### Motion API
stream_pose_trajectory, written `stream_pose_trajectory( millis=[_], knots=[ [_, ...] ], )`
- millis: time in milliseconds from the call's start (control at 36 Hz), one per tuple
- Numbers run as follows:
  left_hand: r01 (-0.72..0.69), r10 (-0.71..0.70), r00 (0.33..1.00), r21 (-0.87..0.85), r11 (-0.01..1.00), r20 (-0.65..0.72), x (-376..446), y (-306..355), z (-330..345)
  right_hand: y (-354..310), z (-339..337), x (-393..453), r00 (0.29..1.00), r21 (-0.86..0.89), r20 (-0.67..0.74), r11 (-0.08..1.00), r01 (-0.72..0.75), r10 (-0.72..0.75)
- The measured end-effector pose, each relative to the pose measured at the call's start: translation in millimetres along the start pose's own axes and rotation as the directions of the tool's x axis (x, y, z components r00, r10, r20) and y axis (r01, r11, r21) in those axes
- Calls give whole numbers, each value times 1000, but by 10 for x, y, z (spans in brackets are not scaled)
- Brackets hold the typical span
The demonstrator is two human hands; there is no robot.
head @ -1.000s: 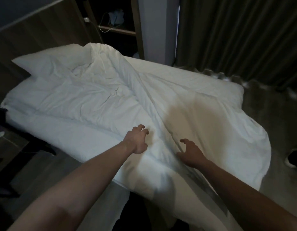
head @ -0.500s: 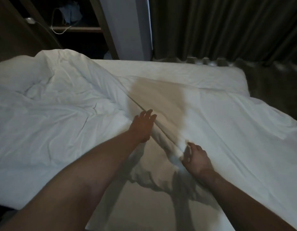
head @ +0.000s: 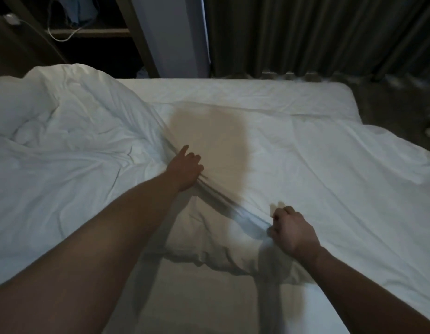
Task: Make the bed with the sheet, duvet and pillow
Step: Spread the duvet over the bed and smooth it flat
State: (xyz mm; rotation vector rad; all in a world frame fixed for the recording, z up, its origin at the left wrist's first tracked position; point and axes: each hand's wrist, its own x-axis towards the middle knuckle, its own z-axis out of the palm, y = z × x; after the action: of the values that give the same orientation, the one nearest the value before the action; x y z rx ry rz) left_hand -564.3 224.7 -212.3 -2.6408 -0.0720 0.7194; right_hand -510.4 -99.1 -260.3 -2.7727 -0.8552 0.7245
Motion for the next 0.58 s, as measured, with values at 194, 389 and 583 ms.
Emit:
stream_pose_trajectory(
  millis=[194,389,583],
  knots=[
    [-110,15,945,-273,956,-328,-528,-93,-99,127,25,-253,999,63,14,997,-32,31],
    [148,-153,988,-305,941,9,-1303,492,-321,238,110,-541,999,49,38,999,-17,15],
    [248,-126,953,-474,845,275,-1483,1074,129,386,176,-589,985,-22,167,999,41,-36]
  ],
)
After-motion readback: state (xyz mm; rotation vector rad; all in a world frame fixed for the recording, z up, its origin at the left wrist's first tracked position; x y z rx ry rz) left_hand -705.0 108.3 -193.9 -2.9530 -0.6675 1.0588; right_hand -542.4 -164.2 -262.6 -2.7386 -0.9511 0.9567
